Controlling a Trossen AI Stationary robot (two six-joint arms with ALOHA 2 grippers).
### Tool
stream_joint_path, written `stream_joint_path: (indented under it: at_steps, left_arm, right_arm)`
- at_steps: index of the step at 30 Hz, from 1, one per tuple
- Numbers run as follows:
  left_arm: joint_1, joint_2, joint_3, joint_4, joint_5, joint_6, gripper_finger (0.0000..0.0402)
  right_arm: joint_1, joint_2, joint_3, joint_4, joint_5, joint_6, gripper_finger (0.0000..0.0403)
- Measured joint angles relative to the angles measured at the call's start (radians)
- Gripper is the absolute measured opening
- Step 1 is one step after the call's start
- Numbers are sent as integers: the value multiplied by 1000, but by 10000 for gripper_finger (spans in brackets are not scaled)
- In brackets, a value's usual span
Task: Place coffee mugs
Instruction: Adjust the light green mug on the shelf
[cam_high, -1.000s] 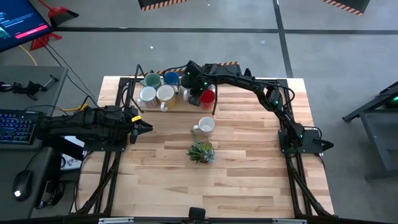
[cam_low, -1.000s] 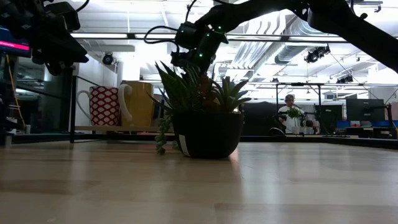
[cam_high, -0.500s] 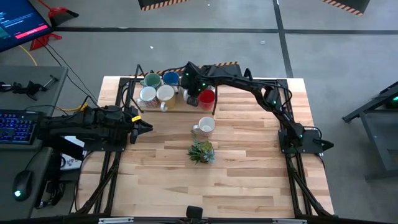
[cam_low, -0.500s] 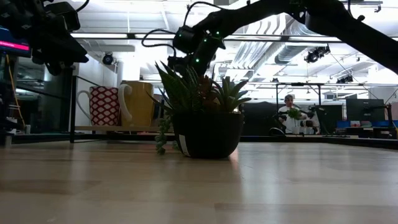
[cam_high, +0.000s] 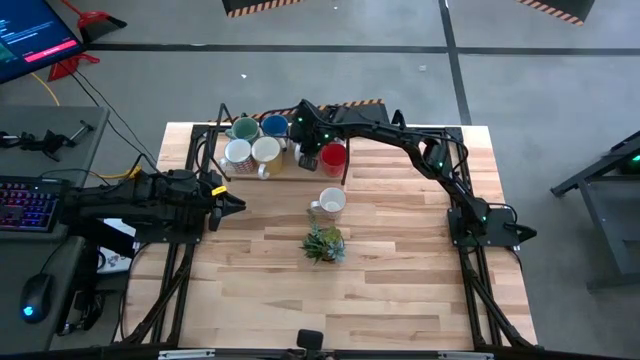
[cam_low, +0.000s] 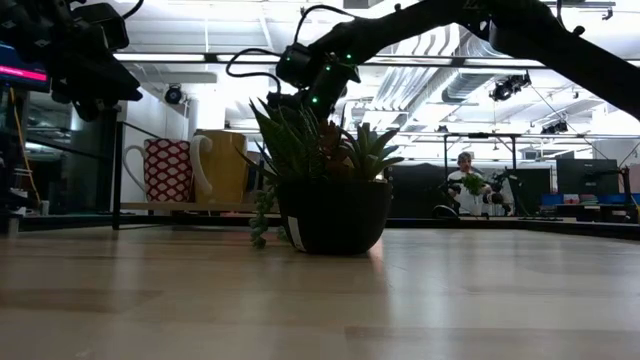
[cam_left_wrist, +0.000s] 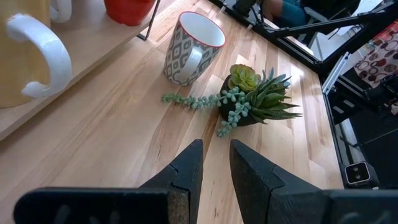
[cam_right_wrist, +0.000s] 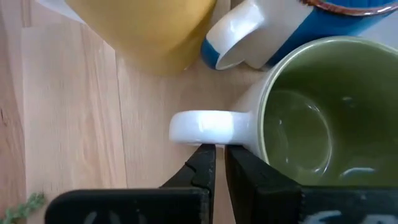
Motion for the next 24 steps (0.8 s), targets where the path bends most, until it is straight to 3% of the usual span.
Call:
stream_joint_path:
  at_steps: [24]
  left_arm:
    - [0,0,0,0,0,-9,71]
  right_arm:
    - [-3,-2,1,38,21,24,16]
